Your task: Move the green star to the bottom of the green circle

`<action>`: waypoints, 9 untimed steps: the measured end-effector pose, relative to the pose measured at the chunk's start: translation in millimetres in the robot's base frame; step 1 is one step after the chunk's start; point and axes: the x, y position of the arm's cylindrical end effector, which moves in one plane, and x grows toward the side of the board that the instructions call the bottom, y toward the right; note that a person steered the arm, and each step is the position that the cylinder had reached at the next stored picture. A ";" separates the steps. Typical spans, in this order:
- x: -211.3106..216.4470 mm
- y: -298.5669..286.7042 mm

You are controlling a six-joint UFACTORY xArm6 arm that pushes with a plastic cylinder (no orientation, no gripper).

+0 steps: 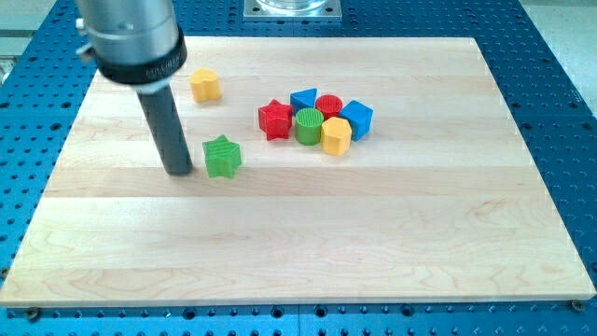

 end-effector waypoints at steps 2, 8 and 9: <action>11.9 27.3; -55.5 68.2; -57.8 73.2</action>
